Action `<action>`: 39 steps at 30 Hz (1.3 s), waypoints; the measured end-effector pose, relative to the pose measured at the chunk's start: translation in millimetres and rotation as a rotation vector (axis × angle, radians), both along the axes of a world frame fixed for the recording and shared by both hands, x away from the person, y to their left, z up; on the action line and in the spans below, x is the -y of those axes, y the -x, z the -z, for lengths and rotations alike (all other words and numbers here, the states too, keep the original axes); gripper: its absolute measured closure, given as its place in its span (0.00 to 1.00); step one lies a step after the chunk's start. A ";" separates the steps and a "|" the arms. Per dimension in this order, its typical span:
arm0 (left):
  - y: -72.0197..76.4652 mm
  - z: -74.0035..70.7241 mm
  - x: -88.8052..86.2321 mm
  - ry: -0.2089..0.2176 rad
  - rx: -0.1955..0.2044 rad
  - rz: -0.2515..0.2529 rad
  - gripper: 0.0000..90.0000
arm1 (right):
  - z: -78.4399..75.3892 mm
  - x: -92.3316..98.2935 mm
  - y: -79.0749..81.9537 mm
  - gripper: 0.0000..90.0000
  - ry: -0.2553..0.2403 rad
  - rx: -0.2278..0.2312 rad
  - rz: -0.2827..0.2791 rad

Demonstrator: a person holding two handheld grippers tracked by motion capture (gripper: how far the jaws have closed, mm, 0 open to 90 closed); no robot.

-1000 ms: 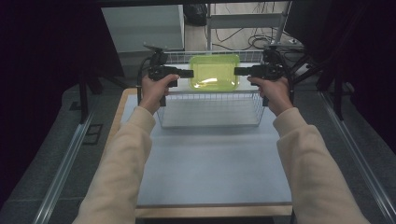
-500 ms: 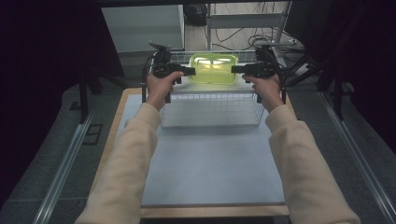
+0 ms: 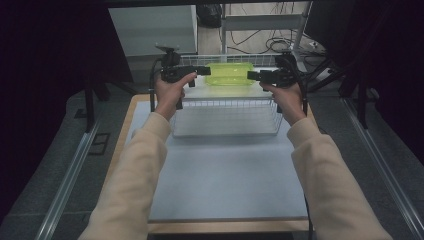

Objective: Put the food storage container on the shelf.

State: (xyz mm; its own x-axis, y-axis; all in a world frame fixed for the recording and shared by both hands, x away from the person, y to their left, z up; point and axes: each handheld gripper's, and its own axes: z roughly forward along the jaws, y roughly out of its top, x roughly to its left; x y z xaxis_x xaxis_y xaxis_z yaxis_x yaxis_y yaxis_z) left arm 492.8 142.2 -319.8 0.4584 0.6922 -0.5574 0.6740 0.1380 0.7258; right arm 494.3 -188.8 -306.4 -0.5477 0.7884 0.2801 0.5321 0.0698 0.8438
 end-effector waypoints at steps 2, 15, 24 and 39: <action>9.0 -5.3 -2.3 -0.020 0.025 -0.002 0.27 | -0.9 1.2 3.4 0.42 -0.004 0.011 -0.012; 104.7 7.2 -21.9 -0.045 0.153 0.050 0.24 | 11.9 25.3 69.2 0.38 0.034 0.128 -0.148; 161.2 49.5 -23.0 -0.019 0.152 0.121 0.24 | 44.4 37.5 117.3 0.37 0.052 0.137 -0.235; 224.1 145.5 -8.2 -0.145 0.087 0.178 0.24 | 143.3 58.9 185.7 0.36 0.085 0.065 -0.310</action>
